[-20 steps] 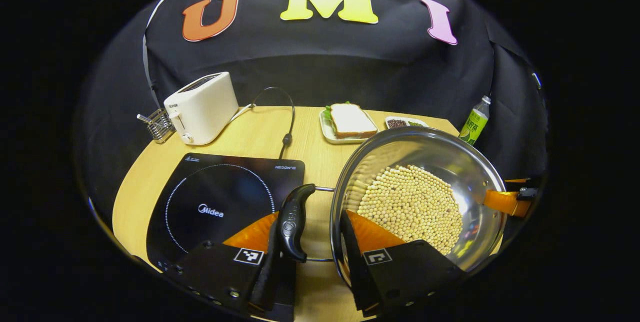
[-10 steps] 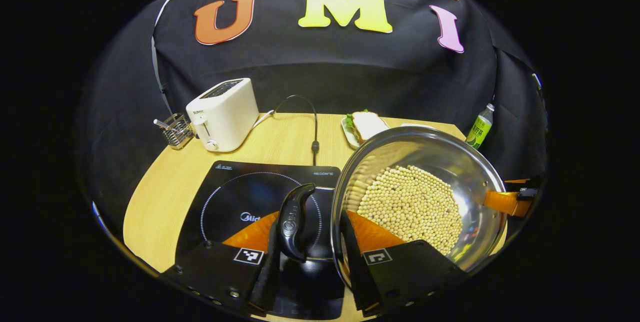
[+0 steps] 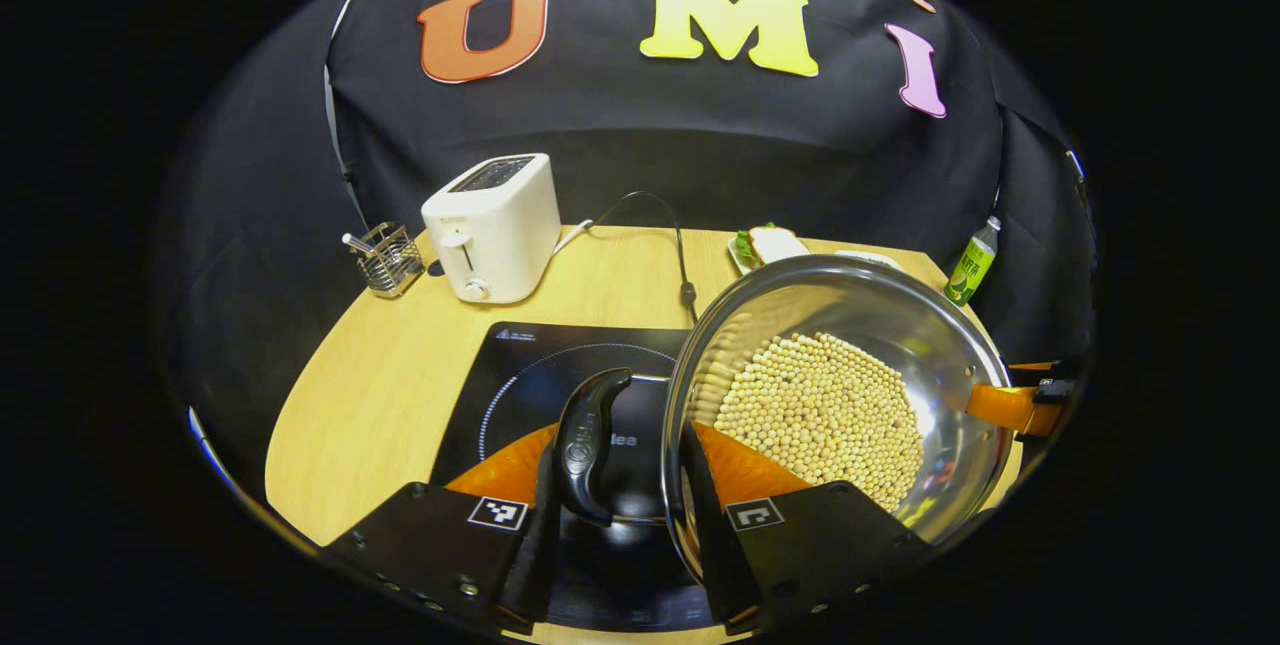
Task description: First push the handle of the pot to place it horizontally, then grasp the pot with both hands and set it on the induction cooktop.
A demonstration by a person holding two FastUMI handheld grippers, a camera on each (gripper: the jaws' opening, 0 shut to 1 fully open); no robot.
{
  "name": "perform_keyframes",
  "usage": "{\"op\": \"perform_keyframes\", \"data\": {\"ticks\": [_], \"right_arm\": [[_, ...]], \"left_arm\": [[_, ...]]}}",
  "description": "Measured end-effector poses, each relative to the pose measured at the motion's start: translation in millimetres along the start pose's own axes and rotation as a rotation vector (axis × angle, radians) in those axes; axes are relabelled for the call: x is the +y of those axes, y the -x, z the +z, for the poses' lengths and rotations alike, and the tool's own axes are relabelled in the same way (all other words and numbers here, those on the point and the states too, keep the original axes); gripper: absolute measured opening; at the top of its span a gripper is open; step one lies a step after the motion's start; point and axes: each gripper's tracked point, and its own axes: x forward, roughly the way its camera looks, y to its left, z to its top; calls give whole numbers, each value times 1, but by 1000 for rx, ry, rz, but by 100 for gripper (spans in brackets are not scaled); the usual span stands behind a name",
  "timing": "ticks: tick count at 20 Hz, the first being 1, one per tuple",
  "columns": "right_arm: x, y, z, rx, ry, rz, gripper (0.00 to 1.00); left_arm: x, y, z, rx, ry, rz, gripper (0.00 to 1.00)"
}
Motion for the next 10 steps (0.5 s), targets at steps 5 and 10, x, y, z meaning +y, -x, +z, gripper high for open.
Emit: {"op": "perform_keyframes", "data": {"ticks": [5, 10], "right_arm": [[44, -6, -1, 6, -19, 2, 55], [86, -18, 4, 9, -17, 6, 55]], "left_arm": [[42, -3, 3, 9, -25, 4, 57], [83, -13, 5, 14, -23, 9, 57]]}}
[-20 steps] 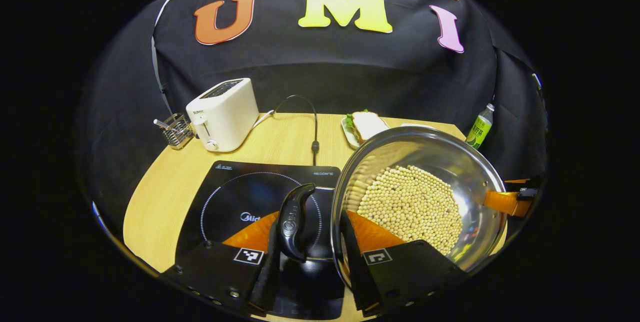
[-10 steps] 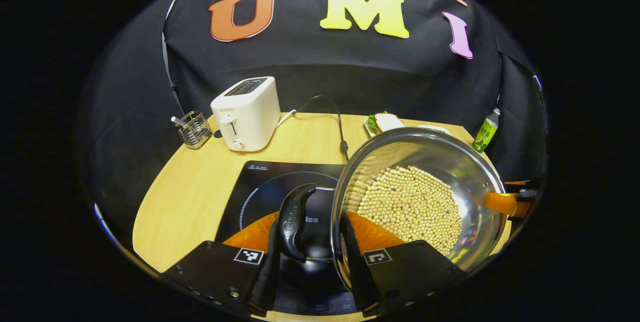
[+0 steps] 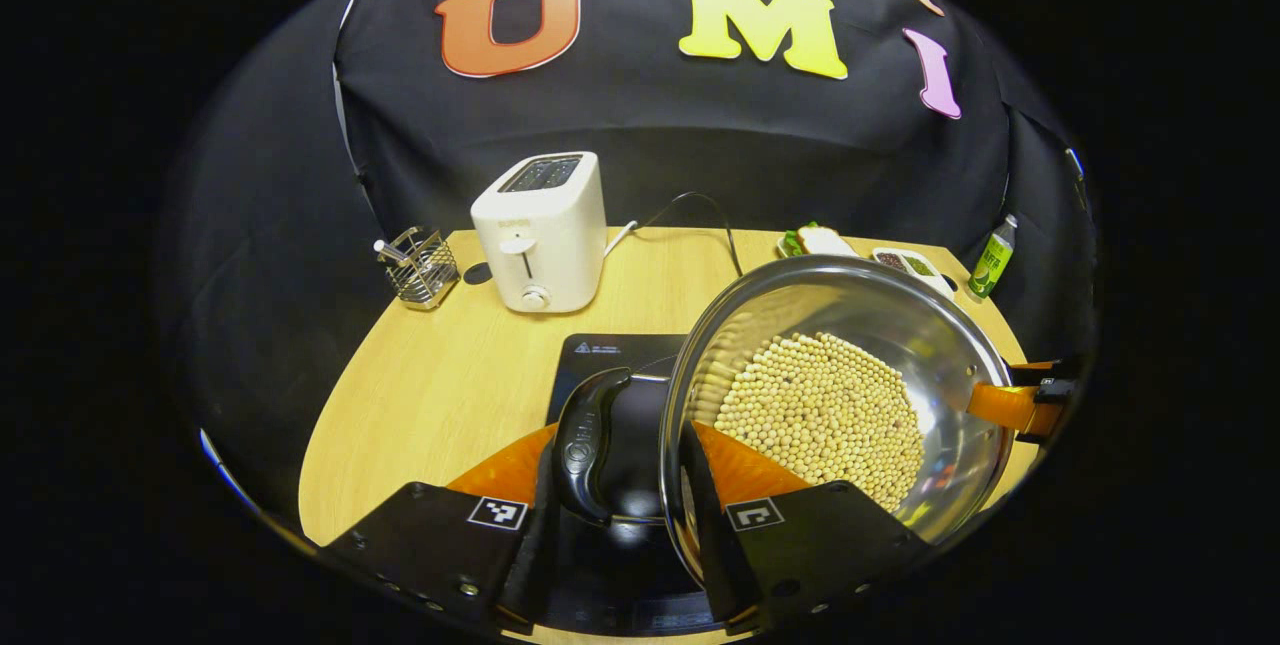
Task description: First push the handle of the pot to place it horizontally, then grasp the pot with both hands and set it on the induction cooktop.
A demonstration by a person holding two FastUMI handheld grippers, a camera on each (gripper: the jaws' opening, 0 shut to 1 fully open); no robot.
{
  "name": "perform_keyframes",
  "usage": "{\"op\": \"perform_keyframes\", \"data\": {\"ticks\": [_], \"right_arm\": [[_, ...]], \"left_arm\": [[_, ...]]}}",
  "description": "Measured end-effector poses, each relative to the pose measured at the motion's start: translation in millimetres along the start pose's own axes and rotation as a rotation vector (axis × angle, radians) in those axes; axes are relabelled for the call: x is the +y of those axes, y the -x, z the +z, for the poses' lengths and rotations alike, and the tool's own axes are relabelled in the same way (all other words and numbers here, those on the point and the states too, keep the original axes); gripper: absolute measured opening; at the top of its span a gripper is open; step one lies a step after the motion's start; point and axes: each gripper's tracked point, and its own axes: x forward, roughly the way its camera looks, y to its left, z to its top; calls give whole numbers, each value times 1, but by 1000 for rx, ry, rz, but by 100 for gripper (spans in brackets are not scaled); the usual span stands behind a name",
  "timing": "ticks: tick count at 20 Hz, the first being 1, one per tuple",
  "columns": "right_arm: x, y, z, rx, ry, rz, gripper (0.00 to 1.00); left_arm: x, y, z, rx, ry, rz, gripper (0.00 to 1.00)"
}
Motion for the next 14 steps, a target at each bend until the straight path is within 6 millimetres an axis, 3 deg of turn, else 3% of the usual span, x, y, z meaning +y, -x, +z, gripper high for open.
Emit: {"op": "perform_keyframes", "data": {"ticks": [7, 14], "right_arm": [[45, -16, -5, 21, -7, -2, 55], [63, -30, -9, 34, -15, -7, 58]], "left_arm": [[42, -16, -5, 9, -8, -5, 57], [59, -28, -16, 22, 4, 4, 57]]}}
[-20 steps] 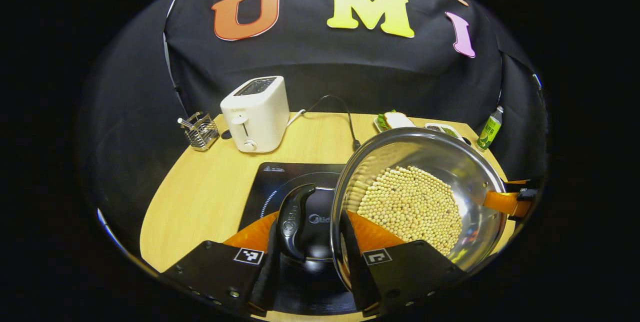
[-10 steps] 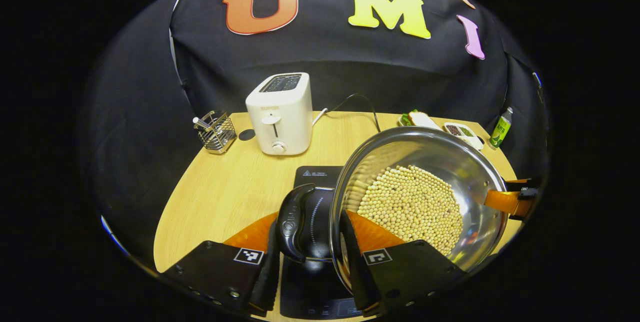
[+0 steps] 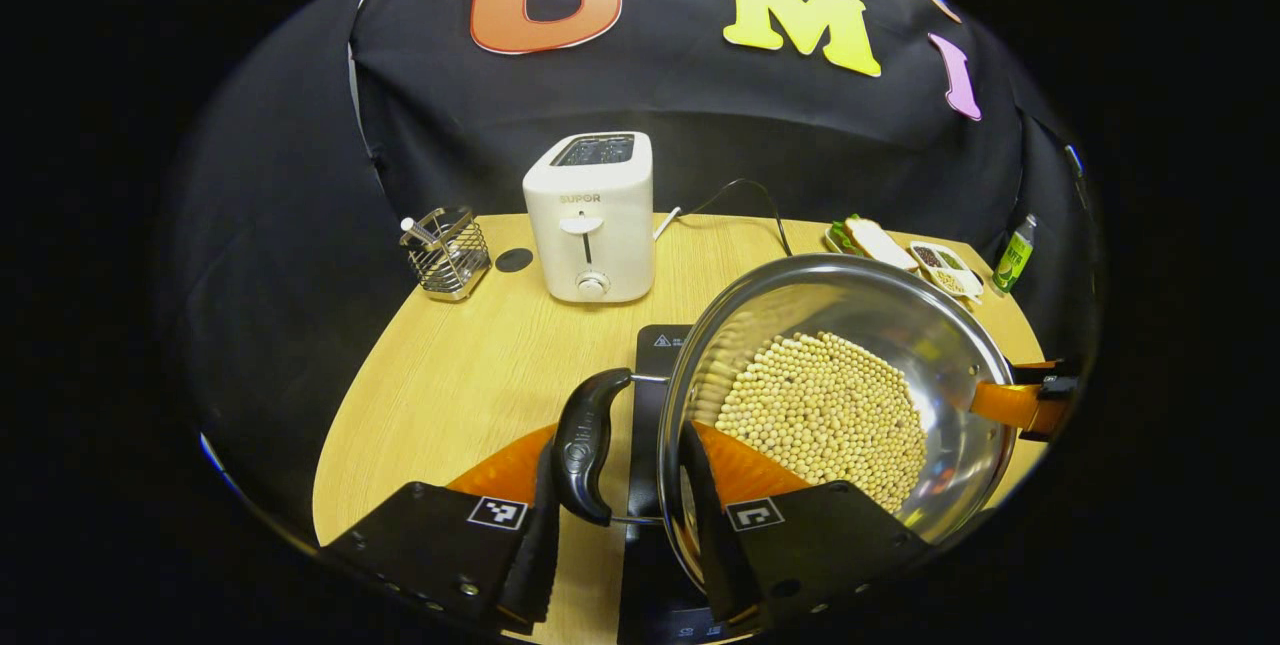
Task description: First push the handle of the pot to place it horizontally, then grasp the pot with both hands and set it on the induction cooktop.
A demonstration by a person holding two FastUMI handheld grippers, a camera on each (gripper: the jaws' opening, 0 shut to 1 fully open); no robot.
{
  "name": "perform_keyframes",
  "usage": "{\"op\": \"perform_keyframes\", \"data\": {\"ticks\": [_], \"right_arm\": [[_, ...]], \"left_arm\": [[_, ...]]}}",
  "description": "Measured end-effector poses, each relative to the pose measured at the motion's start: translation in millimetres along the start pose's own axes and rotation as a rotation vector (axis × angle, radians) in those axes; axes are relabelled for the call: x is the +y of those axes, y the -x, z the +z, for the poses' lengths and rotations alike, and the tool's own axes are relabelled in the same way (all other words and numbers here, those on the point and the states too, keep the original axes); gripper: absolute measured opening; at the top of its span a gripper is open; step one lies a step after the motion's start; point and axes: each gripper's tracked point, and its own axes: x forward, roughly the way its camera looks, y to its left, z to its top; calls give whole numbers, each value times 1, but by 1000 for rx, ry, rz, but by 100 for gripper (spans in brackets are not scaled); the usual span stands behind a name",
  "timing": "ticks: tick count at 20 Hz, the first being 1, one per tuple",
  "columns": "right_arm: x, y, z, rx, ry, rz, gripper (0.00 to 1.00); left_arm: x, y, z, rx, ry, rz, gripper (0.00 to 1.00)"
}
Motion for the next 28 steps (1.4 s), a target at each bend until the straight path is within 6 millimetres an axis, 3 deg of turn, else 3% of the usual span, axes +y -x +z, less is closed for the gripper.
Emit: {"op": "perform_keyframes", "data": {"ticks": [5, 6, 7, 9, 10, 11, 12, 17, 19, 28], "right_arm": [[0, -1, 2, -23, 6, -38, 56], [-1, 0, 1, -29, -8, -33, 58], [0, 0, 0, -29, -21, -30, 58], [0, 0, 0, -30, -12, -33, 60], [-1, 0, 0, -27, -13, -33, 61], [-2, 0, 0, -32, -13, -29, 64], [-1, 1, 1, -36, -24, -19, 72], [-9, 14, 16, -129, -6, 9, 77], [-10, 18, 21, -156, 48, 5, 84], [-10, 36, 27, -201, 96, 32, 83]], "left_arm": [[0, -7, -7, 8, 17, -43, 58], [0, -9, -8, 8, 14, -49, 70], [0, -7, -7, 1, 10, -56, 63], [4, -10, -9, 6, -7, -40, 67], [11, -12, -9, -5, -24, -10, 62], [14, -11, -9, -20, -29, 0, 100], [14, -10, -5, -33, -22, 8, 99], [20, 8, 15, -132, -45, 40, 97], [22, 13, 22, -159, -51, 57, 97], [29, 47, 48, -266, -29, 128, 97]]}}
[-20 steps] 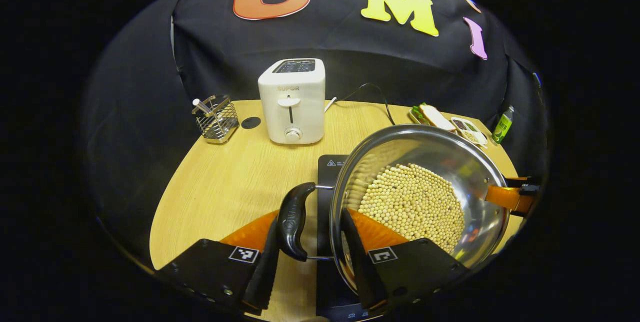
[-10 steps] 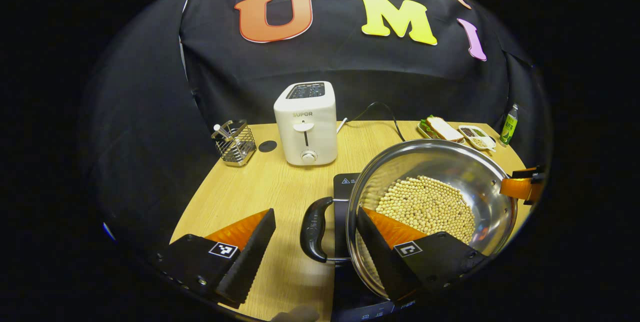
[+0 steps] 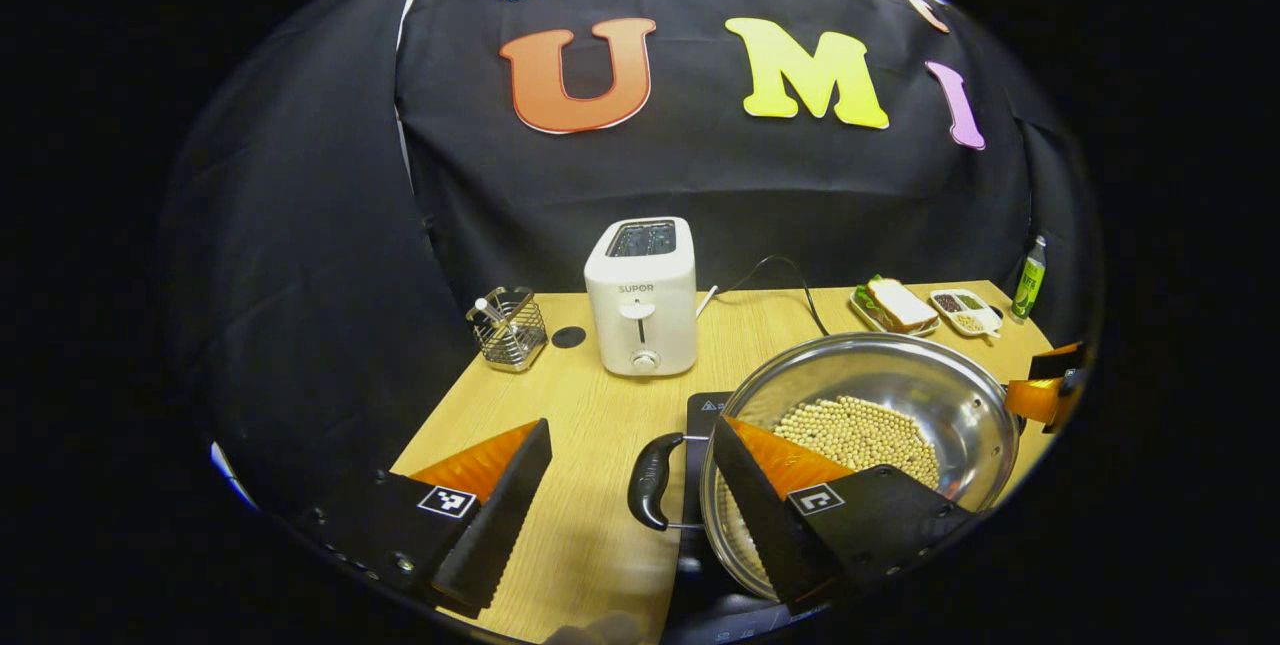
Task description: First push the handle of the pot to place it horizontally, then grasp the pot with both hands and set it on the induction cooktop.
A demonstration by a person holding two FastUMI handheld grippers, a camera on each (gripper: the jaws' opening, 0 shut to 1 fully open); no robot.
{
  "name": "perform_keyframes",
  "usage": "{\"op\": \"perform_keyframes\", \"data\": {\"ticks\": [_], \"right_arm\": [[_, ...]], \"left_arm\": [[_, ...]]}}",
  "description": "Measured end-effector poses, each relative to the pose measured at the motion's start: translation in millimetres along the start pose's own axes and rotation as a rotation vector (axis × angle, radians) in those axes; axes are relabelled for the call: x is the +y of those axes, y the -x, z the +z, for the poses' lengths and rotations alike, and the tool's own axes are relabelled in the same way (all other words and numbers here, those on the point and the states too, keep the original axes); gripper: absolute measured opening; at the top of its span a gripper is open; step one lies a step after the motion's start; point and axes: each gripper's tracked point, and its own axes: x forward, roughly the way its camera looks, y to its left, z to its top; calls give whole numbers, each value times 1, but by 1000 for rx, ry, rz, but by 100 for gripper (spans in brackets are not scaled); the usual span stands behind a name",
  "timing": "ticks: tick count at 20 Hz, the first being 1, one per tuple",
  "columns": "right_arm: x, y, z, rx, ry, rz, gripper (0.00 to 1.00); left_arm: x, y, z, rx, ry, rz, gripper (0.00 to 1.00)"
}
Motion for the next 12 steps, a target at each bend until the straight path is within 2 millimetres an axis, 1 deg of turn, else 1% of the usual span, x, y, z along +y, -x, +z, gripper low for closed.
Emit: {"op": "perform_keyframes", "data": {"ticks": [2, 3, 5, 7, 8, 9, 10, 11, 12], "right_arm": [[1, 9, 7, -27, 28, 15, 83], [-1, 15, 13, -47, 52, 14, 83], [-5, 37, 27, -103, 109, 15, 82], [-11, 66, 47, -174, 157, 15, 83], [-14, 82, 59, -214, 178, 18, 87], [-20, 99, 69, -250, 198, 12, 87], [-27, 117, 79, -281, 209, 8, 87], [-34, 134, 89, -316, 205, 9, 84], [-41, 151, 98, -344, 203, 11, 83]], "left_arm": [[-2, 11, 8, -9, 3, 6, 97], [-5, 20, 16, -32, 4, 10, 97], [-14, 41, 42, -86, 12, 14, 97], [-25, 71, 75, -166, 11, 15, 97], [-33, 89, 93, -208, 4, 7, 97], [-40, 108, 114, -252, -14, 15, 97], [-48, 125, 130, -284, -31, 23, 97], [-59, 142, 145, -326, -40, 22, 96], [-75, 160, 160, -361, -45, 8, 96]]}}
